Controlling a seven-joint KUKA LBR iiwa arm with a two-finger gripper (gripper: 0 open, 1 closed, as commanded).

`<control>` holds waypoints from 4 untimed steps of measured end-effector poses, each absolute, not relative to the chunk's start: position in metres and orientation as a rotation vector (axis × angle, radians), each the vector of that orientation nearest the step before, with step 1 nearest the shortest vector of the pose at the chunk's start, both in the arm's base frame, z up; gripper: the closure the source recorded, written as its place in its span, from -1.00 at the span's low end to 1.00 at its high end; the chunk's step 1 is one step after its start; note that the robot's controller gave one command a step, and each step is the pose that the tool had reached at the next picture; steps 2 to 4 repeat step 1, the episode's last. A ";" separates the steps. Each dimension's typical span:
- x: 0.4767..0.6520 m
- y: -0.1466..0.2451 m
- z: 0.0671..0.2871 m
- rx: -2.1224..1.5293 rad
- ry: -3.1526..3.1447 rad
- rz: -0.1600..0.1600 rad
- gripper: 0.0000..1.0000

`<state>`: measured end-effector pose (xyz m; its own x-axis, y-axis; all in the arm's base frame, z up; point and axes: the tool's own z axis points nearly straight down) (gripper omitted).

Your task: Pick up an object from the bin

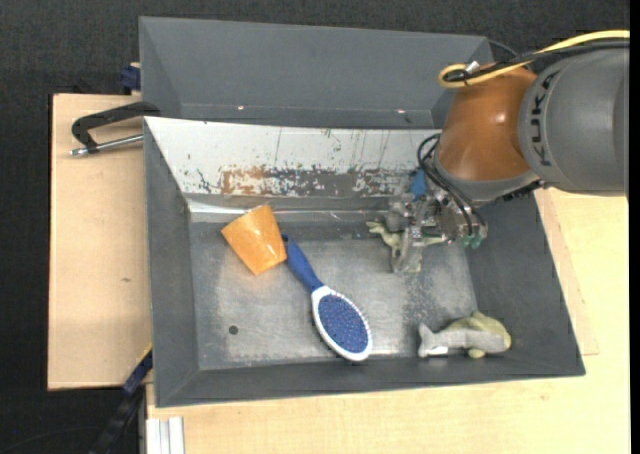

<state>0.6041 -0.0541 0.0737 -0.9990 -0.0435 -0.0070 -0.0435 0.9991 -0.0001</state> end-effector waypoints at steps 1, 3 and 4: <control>0.580 -0.087 0.235 -0.563 3.077 -0.006 1.00; 0.580 -0.087 0.235 -0.563 3.077 -0.006 1.00; 0.580 -0.087 0.235 -0.563 3.077 -0.006 1.00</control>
Offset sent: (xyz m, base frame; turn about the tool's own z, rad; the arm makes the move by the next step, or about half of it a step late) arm -0.0270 -0.0329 0.1566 -0.3206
